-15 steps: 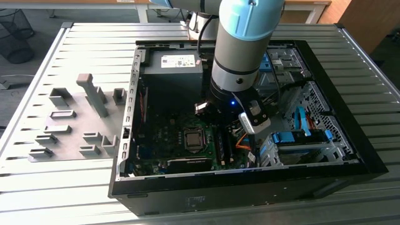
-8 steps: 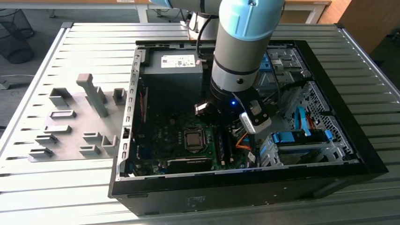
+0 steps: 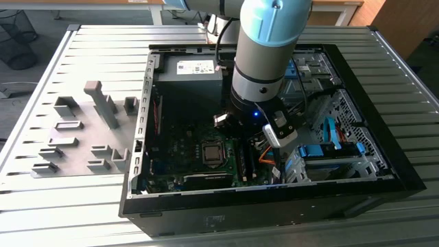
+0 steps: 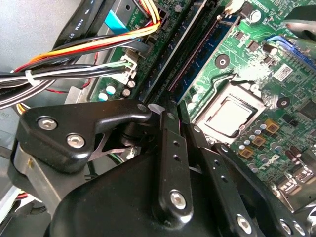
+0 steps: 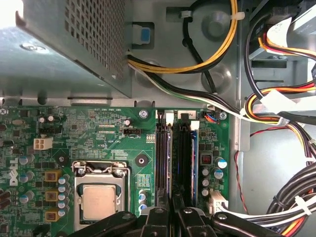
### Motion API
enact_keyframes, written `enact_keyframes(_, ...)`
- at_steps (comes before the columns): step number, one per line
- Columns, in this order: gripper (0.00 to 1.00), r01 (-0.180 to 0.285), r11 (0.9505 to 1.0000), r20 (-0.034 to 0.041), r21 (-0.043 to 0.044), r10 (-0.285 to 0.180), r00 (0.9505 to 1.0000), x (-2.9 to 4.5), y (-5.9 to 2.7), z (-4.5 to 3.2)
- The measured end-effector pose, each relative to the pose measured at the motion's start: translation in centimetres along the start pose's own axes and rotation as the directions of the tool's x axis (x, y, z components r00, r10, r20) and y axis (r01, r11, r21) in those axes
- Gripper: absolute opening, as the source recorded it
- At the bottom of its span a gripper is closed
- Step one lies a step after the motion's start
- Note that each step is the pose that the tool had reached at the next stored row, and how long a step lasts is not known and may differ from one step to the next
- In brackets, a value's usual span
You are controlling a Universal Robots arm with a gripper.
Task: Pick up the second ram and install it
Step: 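Insert the second ram into the second slot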
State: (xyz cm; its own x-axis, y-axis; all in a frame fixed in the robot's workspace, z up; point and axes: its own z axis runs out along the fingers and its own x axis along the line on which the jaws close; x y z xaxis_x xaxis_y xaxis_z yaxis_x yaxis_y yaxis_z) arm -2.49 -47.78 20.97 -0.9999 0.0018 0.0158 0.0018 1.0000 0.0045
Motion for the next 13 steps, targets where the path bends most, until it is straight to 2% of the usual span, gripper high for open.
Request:
enact_keyframes(5, 0.15, 0.000, 1.0000, 0.0000, -0.0002, 0.000, 1.0000, 0.00, 0.00, 0.04)
enact_keyframes(6, 0.21, 0.000, 1.0000, 0.0000, -0.0002, 0.000, 1.0000, 0.00, 0.00, 0.05)
enact_keyframes(8, 0.21, 0.000, 1.0000, 0.0001, -0.0001, 0.000, 1.0000, 0.00, 0.00, 0.02)
enact_keyframes(13, 0.21, 0.000, 1.0000, 0.0001, -0.0002, 0.000, 1.0000, 0.02, 0.01, -1.01)
